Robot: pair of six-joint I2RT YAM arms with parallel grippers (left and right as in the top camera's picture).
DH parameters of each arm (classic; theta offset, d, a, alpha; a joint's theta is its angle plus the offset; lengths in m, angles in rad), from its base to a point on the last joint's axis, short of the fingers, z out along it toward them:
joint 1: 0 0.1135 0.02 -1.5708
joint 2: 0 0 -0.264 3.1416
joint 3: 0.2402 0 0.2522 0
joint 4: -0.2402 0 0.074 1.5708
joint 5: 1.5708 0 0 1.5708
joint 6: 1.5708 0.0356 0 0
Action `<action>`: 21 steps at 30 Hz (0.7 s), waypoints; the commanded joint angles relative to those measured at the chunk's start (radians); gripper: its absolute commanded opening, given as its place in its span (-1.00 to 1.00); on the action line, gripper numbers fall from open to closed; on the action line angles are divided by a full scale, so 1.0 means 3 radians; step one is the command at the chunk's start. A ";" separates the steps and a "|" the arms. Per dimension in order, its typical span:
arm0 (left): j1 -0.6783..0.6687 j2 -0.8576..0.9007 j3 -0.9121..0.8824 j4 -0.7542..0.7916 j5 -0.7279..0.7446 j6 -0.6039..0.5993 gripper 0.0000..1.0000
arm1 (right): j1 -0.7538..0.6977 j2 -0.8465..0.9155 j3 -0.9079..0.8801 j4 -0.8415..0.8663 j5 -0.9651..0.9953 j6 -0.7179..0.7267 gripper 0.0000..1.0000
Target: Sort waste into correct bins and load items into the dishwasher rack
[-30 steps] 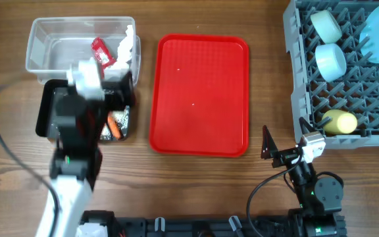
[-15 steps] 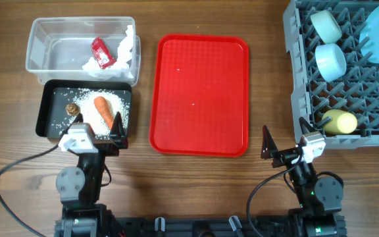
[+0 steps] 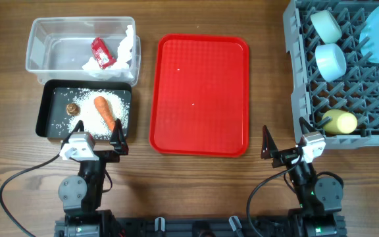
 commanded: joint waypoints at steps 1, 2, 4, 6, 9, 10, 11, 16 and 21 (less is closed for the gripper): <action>0.0019 -0.0318 -0.0028 -0.0348 0.0029 -0.0031 1.00 | 0.0015 -0.0029 -0.0004 0.0009 0.0048 0.0060 0.99; 0.0023 -0.0399 -0.0028 -0.0451 0.0029 -0.0031 1.00 | 0.0015 -0.0029 -0.0004 0.0009 0.0048 0.0060 0.99; 0.0028 -0.0415 -0.0028 -0.0450 0.0031 -0.0032 1.00 | 0.0015 -0.0029 -0.0004 0.0009 0.0048 0.0060 1.00; 0.0028 -0.0416 -0.0028 -0.0450 0.0029 -0.0031 1.00 | 0.0015 -0.0029 -0.0004 0.0009 0.0048 0.0057 0.99; 0.0028 -0.0416 -0.0028 -0.0449 0.0029 -0.0031 1.00 | 0.0015 -0.0029 -0.0004 0.0009 0.0048 0.0060 0.99; 0.0028 -0.0416 -0.0028 -0.0450 0.0028 -0.0031 1.00 | 0.0015 -0.0029 -0.0004 0.0009 0.0048 0.0058 1.00; 0.0028 -0.0415 -0.0028 -0.0449 0.0029 -0.0031 1.00 | 0.0015 -0.0029 -0.0004 0.0009 0.0048 0.0060 0.99; 0.0028 -0.0406 -0.0028 -0.0449 0.0029 -0.0031 1.00 | 0.0015 -0.0029 -0.0004 0.0009 0.0048 0.0058 1.00; 0.0028 -0.0406 -0.0028 -0.0450 0.0029 -0.0031 1.00 | 0.0015 -0.0029 -0.0004 0.0009 0.0048 0.0060 0.99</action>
